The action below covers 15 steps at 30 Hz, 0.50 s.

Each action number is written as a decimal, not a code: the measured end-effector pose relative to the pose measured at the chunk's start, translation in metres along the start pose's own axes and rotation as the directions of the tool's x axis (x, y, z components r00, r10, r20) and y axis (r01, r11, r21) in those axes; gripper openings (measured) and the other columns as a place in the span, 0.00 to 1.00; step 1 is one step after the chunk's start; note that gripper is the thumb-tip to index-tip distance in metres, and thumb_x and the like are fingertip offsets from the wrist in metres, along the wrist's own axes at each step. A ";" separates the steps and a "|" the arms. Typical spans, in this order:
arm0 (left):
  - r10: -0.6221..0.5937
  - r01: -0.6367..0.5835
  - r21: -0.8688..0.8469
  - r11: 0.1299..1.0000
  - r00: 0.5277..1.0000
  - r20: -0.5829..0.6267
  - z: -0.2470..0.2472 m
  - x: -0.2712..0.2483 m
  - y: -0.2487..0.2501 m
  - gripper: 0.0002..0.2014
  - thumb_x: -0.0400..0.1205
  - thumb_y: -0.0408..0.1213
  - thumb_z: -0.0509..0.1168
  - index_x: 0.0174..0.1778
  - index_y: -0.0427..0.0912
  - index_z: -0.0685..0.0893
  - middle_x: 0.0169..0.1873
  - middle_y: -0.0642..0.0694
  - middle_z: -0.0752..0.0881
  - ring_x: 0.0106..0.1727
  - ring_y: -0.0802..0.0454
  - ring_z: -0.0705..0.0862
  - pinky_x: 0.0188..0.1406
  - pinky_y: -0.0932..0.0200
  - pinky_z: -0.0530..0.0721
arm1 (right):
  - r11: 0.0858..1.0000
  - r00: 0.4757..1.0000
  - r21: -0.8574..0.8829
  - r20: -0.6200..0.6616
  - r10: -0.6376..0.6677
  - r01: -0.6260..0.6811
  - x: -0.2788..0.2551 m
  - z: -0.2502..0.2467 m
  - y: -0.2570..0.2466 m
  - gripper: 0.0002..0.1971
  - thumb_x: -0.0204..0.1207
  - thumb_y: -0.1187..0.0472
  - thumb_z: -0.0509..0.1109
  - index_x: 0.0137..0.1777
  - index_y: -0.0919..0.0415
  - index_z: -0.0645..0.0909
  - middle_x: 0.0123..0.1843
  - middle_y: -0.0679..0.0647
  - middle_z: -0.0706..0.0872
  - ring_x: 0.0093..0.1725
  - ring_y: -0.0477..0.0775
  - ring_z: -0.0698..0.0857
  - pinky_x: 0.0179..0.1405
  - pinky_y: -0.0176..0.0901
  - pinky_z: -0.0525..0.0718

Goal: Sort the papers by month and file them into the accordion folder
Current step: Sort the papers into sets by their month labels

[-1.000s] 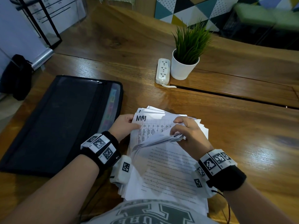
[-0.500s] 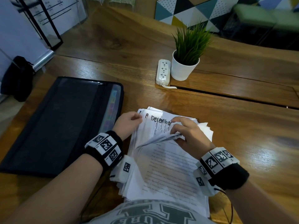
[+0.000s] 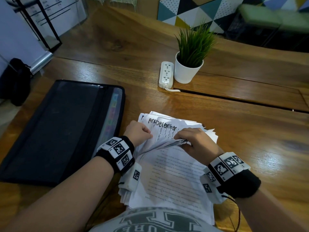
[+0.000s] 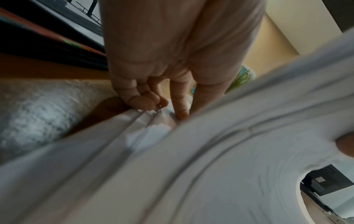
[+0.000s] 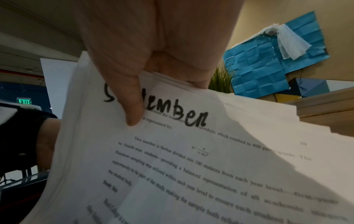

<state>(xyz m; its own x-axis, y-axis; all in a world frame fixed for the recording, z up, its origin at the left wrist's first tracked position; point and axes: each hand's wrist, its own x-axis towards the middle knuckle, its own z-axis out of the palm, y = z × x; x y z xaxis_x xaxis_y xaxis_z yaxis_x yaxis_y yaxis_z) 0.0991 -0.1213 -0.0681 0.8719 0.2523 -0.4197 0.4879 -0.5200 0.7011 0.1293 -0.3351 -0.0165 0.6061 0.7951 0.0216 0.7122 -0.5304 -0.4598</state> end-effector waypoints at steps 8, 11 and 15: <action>0.122 -0.124 -0.152 0.981 0.992 -0.020 -0.018 -0.013 -0.001 0.02 0.77 0.28 0.69 0.39 0.38 0.84 0.37 0.49 0.81 0.39 0.56 0.79 0.40 0.68 0.77 | 0.998 0.992 0.022 -0.103 0.067 -0.065 0.001 -0.004 0.009 0.11 0.64 0.73 0.77 0.45 0.63 0.83 0.53 0.60 0.83 0.51 0.61 0.82 0.50 0.45 0.77; 0.112 -0.100 -0.367 0.925 0.994 0.012 -0.018 -0.017 -0.001 0.08 0.77 0.23 0.68 0.42 0.42 0.80 0.40 0.45 0.84 0.44 0.52 0.83 0.47 0.56 0.82 | 0.993 0.992 -0.013 -0.060 0.113 -0.114 0.005 0.000 0.009 0.09 0.67 0.69 0.77 0.45 0.63 0.82 0.70 0.63 0.75 0.68 0.66 0.74 0.64 0.50 0.73; 0.109 -0.157 -0.507 0.848 0.986 -0.124 -0.018 -0.017 0.008 0.13 0.74 0.21 0.70 0.53 0.37 0.84 0.40 0.42 0.85 0.41 0.54 0.83 0.42 0.63 0.84 | 0.995 0.995 0.008 -0.018 0.102 -0.102 0.010 0.003 0.010 0.07 0.70 0.66 0.75 0.44 0.62 0.80 0.79 0.62 0.63 0.80 0.63 0.59 0.76 0.57 0.63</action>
<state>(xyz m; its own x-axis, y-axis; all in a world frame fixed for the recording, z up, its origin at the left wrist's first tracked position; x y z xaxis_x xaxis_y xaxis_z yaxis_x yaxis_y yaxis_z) 0.0891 -0.1154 -0.0449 0.9181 0.2933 -0.2665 0.2978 -0.0669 0.9523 0.1416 -0.3313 -0.0236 0.6822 0.7311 -0.0092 0.6438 -0.6066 -0.4664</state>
